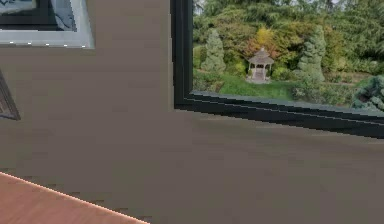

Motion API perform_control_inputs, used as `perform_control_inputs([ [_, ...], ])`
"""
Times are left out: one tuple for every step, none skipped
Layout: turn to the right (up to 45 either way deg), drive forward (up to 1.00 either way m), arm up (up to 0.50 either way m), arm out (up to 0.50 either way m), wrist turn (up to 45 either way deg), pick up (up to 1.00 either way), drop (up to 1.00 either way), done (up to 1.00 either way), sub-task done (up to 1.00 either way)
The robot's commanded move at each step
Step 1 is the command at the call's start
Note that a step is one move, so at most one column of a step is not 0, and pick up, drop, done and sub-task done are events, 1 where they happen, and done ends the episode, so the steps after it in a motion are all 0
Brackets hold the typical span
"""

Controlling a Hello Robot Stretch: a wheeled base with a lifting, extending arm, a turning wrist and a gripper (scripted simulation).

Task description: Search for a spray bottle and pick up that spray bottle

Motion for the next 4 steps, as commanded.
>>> perform_control_inputs([
  [0.0,0.45,0.0,0.0,0.0,0.0,0.0,0.0,0.0],
  [-39.0,0.0,0.0,0.0,0.0,0.0,0.0,0.0,0.0],
  [0.0,0.35,0.0,0.0,0.0,0.0,0.0,0.0,0.0],
  [-30.0,0.0,0.0,0.0,0.0,0.0,0.0,0.0,0.0],
])
